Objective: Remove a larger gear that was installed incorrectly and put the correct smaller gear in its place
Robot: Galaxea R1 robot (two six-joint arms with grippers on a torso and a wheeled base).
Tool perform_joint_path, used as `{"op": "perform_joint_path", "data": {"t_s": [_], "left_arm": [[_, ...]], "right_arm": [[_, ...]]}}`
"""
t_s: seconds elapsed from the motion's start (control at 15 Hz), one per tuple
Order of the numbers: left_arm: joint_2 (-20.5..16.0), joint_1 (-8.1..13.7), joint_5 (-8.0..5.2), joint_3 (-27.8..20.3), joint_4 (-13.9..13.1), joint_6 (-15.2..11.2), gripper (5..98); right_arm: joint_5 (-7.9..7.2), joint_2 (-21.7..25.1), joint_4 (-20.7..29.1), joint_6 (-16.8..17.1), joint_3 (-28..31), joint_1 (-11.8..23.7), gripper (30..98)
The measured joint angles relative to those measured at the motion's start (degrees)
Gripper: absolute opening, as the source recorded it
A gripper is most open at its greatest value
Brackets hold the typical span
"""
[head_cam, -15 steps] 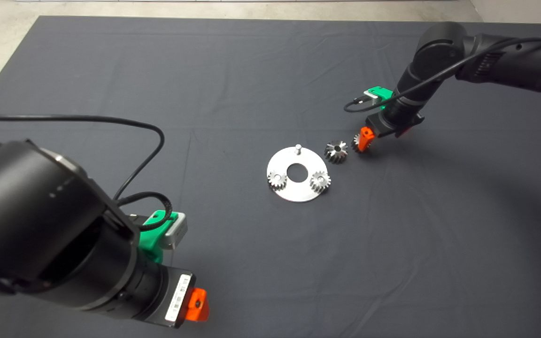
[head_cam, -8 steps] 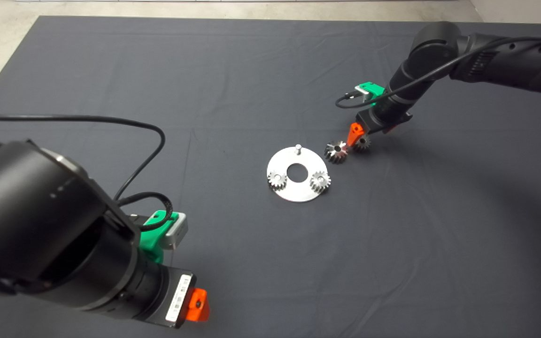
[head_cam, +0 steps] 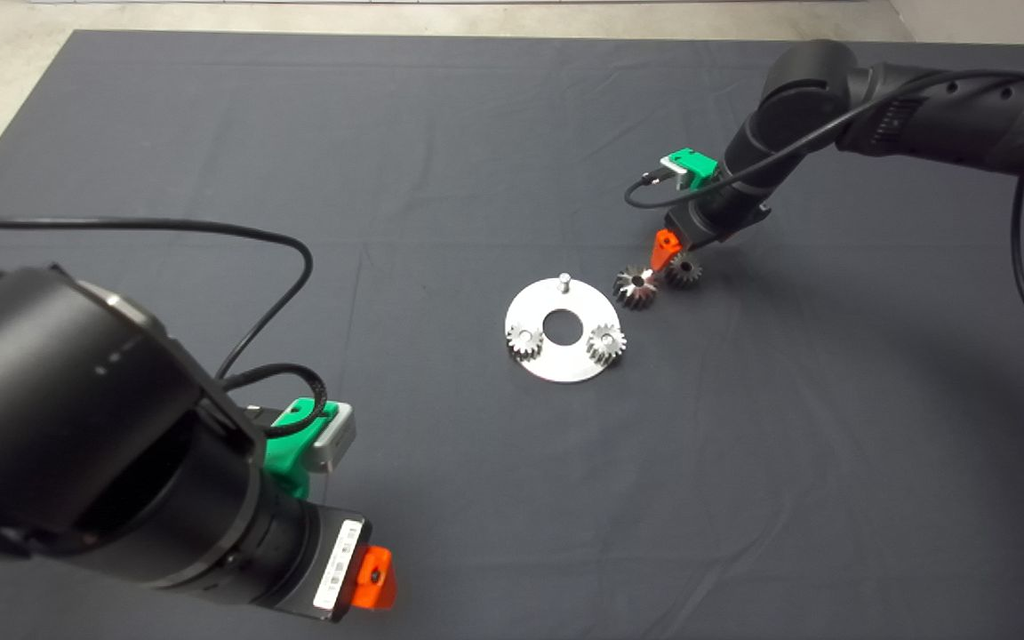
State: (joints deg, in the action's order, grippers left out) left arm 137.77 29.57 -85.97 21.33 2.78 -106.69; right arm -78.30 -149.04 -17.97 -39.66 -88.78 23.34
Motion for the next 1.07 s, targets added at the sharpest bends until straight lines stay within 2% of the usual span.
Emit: {"op": "perform_joint_path", "data": {"t_s": [1.07], "left_arm": [[0.0,0.0,0.00,0.0,0.0,0.0,98.1]], "right_arm": [[-0.17,1.9,-0.2,0.0,2.0,-0.7,97.7]]}}
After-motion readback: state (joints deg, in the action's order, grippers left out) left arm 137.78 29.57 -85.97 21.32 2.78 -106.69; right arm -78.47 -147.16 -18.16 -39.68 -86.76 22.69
